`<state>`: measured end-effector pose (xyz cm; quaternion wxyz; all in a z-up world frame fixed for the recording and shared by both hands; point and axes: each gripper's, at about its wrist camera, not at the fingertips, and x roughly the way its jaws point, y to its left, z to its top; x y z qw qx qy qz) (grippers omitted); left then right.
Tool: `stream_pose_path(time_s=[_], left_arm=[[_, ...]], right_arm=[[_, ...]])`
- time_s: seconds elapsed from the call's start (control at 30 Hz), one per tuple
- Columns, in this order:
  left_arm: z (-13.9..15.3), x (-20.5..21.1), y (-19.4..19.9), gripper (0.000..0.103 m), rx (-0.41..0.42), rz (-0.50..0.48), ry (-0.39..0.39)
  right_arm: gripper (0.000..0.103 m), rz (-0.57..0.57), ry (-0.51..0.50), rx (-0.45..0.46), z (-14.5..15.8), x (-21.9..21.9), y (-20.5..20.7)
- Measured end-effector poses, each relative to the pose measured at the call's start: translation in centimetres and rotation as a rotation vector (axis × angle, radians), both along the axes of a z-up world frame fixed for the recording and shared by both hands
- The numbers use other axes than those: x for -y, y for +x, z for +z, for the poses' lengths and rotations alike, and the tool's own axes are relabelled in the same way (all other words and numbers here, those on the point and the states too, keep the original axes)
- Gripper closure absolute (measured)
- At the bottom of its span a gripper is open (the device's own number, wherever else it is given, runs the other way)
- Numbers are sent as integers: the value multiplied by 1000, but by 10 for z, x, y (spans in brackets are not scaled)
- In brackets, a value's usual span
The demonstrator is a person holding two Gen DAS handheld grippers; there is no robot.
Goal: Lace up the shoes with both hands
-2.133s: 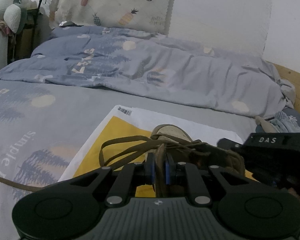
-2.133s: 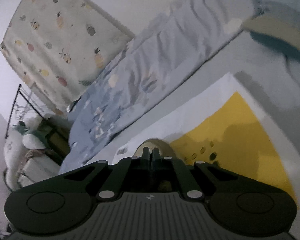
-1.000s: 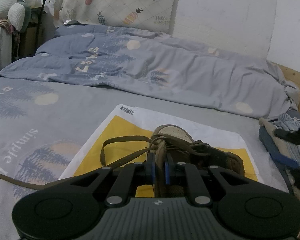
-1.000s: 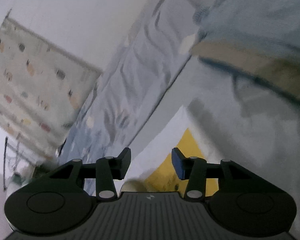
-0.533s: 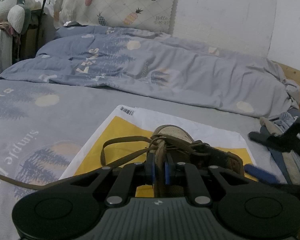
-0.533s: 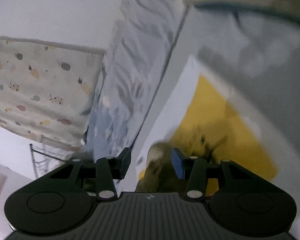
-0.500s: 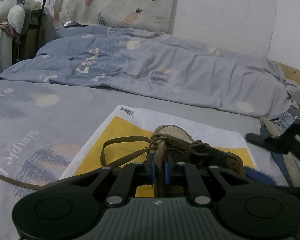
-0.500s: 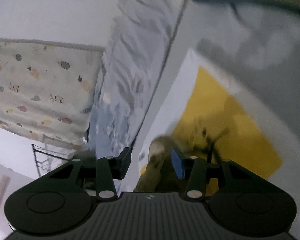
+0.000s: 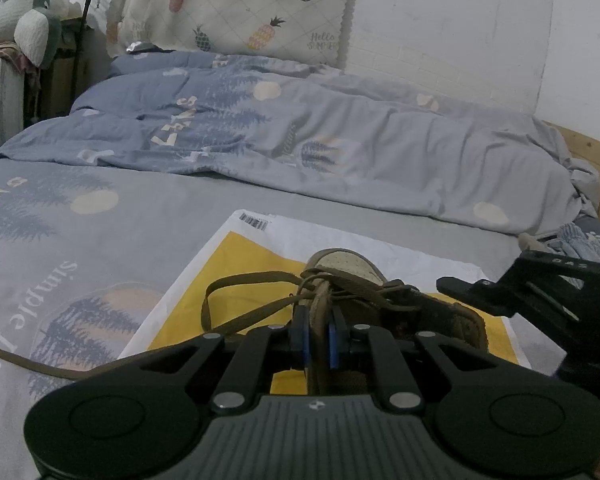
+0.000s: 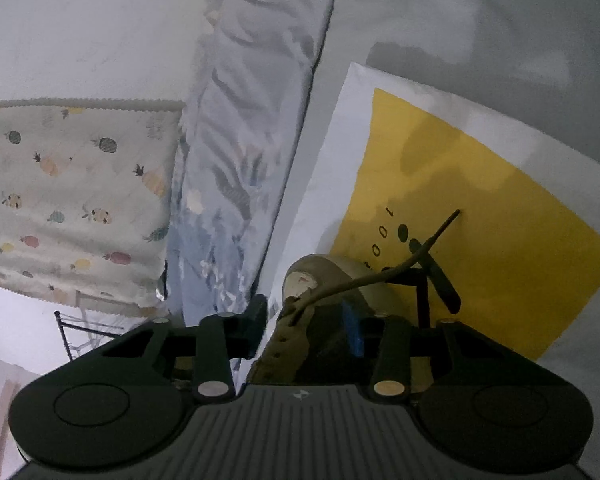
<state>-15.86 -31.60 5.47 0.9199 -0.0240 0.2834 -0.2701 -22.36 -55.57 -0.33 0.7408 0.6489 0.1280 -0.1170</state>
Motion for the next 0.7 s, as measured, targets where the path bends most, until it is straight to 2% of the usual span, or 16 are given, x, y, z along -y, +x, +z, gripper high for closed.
stream_pose_path(time_s=[0.13, 0.2, 0.27, 0.3, 0.4, 0.7], left_arm=[[1, -1, 0, 95, -4, -5, 1], [2, -1, -1, 95, -4, -8, 3], [2, -2, -1, 95, -5, -12, 1], [2, -3, -1, 95, -6, -14, -1], [2, -3, -1, 95, -8, -16, -5], [1, 0, -3, 95, -7, -5, -10]], right_arm=[[71, -6, -12, -10, -2, 1, 7], [81, -6, -14, -13, -3, 2, 9], [84, -2, -28, -18, -3, 1, 11], [90, 2, -36, -17, -3, 1, 11], [99, 17, -100, -35, 4, -2, 12], [102, 35, -318, -86, 27, -9, 10]])
